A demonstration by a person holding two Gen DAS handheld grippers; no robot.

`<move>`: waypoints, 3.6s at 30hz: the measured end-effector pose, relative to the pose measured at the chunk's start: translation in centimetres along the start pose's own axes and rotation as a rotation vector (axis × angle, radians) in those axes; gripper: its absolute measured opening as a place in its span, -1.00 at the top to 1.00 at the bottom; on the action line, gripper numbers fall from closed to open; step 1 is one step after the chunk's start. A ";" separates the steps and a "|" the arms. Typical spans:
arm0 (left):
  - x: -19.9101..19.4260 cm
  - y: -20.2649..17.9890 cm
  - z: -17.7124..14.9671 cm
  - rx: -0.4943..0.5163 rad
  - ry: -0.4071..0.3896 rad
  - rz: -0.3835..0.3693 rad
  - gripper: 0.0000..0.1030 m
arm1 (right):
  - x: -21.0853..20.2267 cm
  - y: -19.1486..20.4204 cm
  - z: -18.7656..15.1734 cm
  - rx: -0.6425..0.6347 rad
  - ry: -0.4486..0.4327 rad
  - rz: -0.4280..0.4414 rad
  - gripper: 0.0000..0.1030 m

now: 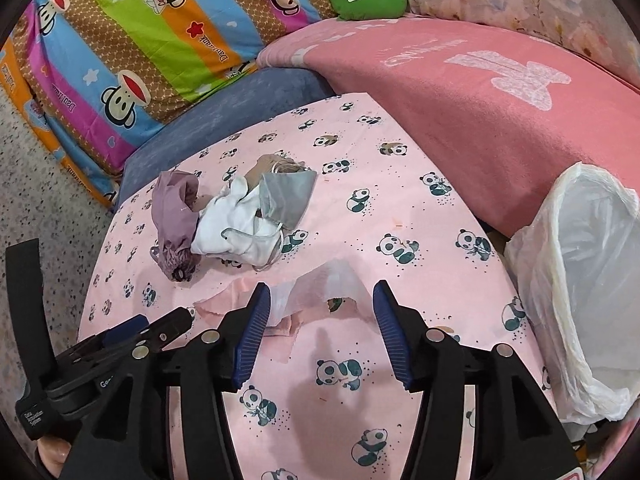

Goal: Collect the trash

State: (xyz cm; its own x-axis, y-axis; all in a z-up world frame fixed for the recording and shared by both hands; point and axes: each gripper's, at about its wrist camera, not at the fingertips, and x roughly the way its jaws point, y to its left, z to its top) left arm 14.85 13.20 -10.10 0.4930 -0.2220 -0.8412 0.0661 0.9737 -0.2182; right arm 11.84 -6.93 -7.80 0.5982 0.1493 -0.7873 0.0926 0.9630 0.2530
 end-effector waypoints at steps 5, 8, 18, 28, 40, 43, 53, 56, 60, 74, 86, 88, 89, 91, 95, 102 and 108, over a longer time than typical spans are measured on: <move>1.2 0.8 -0.1 -0.026 0.032 -0.020 -0.51 | 2.9 0.4 0.4 -0.004 0.044 -0.008 -0.07; 1.9 1.1 -0.2 -0.030 0.047 -0.026 -0.51 | 4.3 0.3 0.3 -0.002 0.065 -0.015 -0.07; 3.7 -0.5 0.5 -0.012 0.084 -0.082 -0.50 | 5.8 -0.9 -0.4 0.038 0.099 -0.001 0.80; 4.6 -3.4 0.5 0.114 0.064 0.010 0.51 | 2.9 -2.0 -0.6 0.079 0.042 0.022 0.81; -0.6 -6.8 1.8 0.154 -0.002 -0.081 0.94 | -5.1 -4.7 2.5 0.109 -0.130 0.007 0.81; -2.7 -8.4 2.5 0.179 -0.051 -0.110 0.94 | -7.7 -5.5 3.3 0.111 -0.182 -0.002 0.81; -8.8 -15.7 4.1 0.296 -0.179 -0.225 0.94 | -16.5 -9.1 5.1 0.129 -0.339 -0.037 0.81; -10.0 -18.0 4.1 0.335 -0.202 -0.257 0.94 | -18.3 -10.2 5.2 0.133 -0.369 -0.051 0.81; -11.0 -21.3 4.0 0.387 -0.218 -0.296 0.94 | -20.3 -12.0 5.2 0.151 -0.400 -0.070 0.81; -11.2 -29.4 1.7 0.526 -0.196 -0.379 0.93 | -23.1 -18.6 3.3 0.250 -0.433 -0.134 0.81; -10.2 -32.4 -0.4 0.582 -0.162 -0.419 0.92 | -22.5 -21.5 2.2 0.295 -0.417 -0.165 0.81; -10.0 -32.6 -0.5 0.583 -0.149 -0.420 0.92 | -22.4 -21.7 2.1 0.297 -0.416 -0.167 0.81; -9.8 -32.7 -0.5 0.577 -0.136 -0.418 0.92 | -22.3 -21.8 2.0 0.298 -0.415 -0.171 0.80; -9.3 -32.6 -0.4 0.562 -0.114 -0.413 0.92 | -22.2 -21.8 1.9 0.301 -0.416 -0.174 0.72; -8.7 -32.3 -0.4 0.539 -0.107 -0.389 0.46 | -22.1 -21.9 1.6 0.320 -0.424 -0.177 0.66; -9.2 -31.9 -0.2 0.514 -0.146 -0.379 -0.08 | -22.4 -21.7 1.6 0.319 -0.436 -0.186 0.44; -9.5 -32.0 0.0 0.518 -0.159 -0.380 -0.10 | -22.9 -22.0 1.8 0.317 -0.451 -0.185 0.34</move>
State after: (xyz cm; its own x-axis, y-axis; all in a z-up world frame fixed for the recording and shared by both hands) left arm 7.99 -15.86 4.90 0.4721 -0.5836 -0.6607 0.6503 0.7366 -0.1859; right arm -2.49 -31.94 5.67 0.8228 -0.1922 -0.5349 0.4201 0.8395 0.3446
